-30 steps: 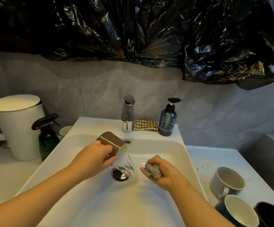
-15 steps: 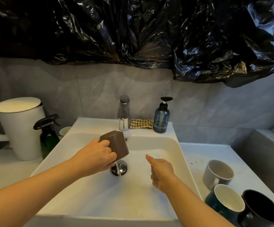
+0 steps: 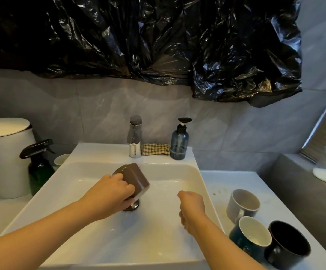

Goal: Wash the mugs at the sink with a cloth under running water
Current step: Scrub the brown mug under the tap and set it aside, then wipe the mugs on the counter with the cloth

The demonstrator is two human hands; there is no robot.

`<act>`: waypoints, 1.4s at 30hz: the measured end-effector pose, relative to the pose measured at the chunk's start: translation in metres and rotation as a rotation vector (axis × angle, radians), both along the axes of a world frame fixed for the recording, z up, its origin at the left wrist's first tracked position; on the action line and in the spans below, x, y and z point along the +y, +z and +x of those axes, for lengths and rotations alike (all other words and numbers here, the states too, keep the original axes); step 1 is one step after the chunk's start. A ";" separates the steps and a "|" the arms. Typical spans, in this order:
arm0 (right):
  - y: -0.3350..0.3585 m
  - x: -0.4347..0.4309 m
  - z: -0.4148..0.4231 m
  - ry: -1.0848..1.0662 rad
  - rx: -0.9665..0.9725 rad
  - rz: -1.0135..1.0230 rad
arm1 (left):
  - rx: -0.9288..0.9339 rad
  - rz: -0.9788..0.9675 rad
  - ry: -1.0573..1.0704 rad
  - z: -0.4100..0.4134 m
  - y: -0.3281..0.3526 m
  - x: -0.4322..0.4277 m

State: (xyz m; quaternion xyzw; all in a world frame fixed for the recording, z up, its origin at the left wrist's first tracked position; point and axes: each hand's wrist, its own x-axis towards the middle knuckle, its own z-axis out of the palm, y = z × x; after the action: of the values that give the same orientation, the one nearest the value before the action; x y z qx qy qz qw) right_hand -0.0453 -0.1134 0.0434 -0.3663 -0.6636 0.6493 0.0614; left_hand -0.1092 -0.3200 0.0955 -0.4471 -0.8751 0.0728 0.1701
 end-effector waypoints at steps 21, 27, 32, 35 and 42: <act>0.053 0.155 0.159 -0.173 0.263 0.095 | -1.679 1.085 0.090 0.130 0.003 0.236; 0.022 0.212 0.224 -0.281 0.106 0.094 | -1.718 0.911 0.104 0.189 -0.035 0.309; -0.019 0.239 0.247 -0.361 0.044 0.050 | -1.715 0.761 0.067 0.208 -0.062 0.331; -0.029 0.248 0.250 -0.392 0.034 0.069 | -1.677 0.700 0.031 0.209 -0.068 0.334; -0.048 0.255 0.258 -0.408 -0.050 0.075 | -1.644 0.517 0.003 0.209 -0.085 0.340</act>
State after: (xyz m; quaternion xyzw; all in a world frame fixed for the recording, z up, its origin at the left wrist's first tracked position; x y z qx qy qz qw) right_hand 0.2124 0.1416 -0.0050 -0.5065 -0.6006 0.5891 0.1889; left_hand 0.0995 0.0203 0.0102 -0.3042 -0.7101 -0.4752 -0.4212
